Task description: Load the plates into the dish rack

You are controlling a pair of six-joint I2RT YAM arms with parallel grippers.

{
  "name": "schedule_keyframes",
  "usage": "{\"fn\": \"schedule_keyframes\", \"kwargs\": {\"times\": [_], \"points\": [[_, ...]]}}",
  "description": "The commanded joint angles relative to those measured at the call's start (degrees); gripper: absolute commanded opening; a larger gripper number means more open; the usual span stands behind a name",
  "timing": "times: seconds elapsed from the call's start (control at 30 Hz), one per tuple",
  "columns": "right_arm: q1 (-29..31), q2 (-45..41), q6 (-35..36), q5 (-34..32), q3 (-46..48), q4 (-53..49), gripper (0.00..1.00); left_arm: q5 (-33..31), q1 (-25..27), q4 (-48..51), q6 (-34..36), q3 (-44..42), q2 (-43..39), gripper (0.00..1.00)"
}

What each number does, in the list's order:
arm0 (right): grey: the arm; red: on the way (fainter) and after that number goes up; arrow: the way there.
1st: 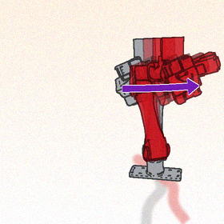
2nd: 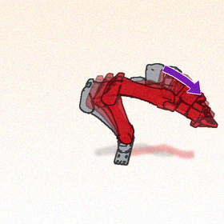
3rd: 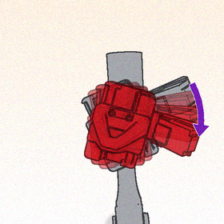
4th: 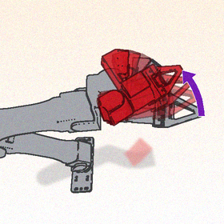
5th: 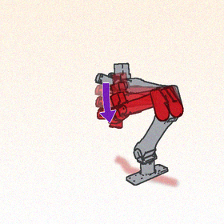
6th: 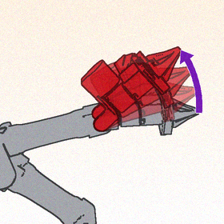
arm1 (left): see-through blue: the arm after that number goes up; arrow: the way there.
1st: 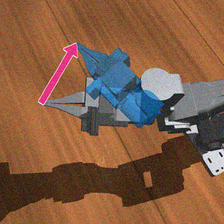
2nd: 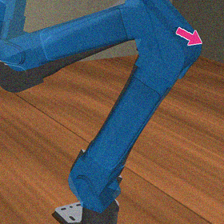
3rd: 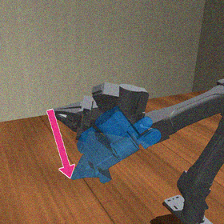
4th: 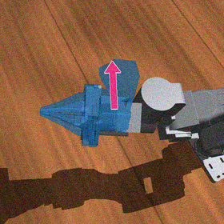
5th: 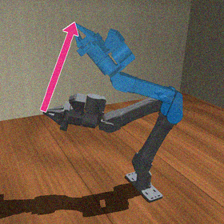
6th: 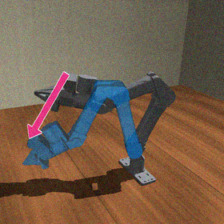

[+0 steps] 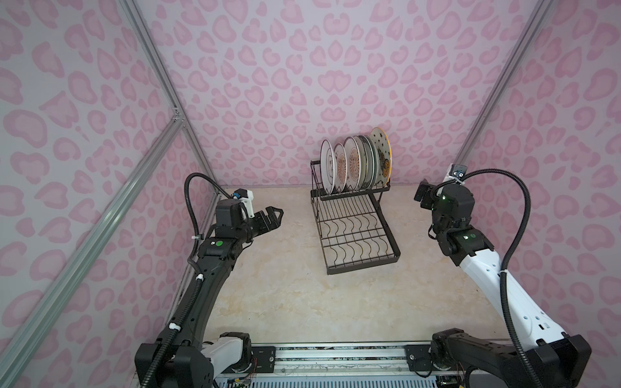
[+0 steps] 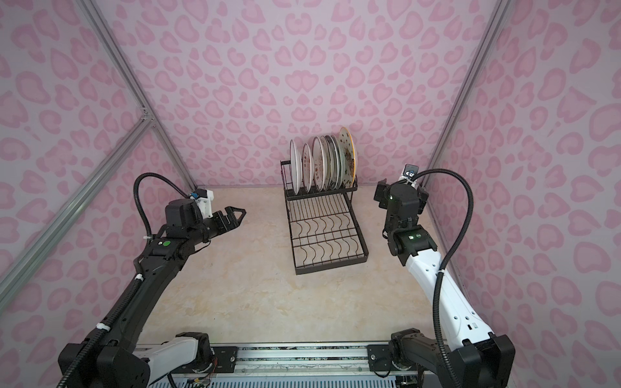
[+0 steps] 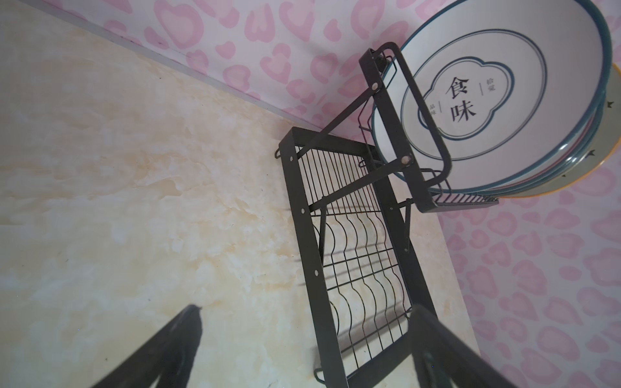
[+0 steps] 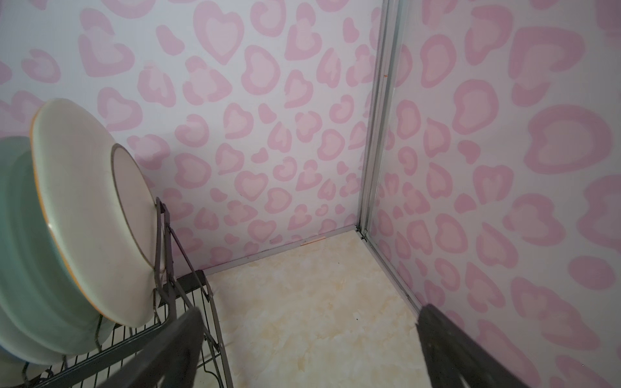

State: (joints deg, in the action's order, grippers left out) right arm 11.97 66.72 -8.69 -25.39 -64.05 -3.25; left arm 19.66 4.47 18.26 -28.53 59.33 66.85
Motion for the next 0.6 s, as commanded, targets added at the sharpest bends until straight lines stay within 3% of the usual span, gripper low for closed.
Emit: {"fn": "schedule_keyframes", "kwargs": {"times": [0.0, 0.57], "points": [[-1.8, -0.9, -1.8, 1.5, 0.8, 1.0, 0.98, -3.6, 0.0, 2.1, -0.2, 1.2, 0.2, 0.97], [-4.1, -2.0, -0.1, -2.9, 1.4, -2.8, 0.98, 1.9, -0.1, 0.2, 3.0, 2.6, 2.2, 0.98]]}}
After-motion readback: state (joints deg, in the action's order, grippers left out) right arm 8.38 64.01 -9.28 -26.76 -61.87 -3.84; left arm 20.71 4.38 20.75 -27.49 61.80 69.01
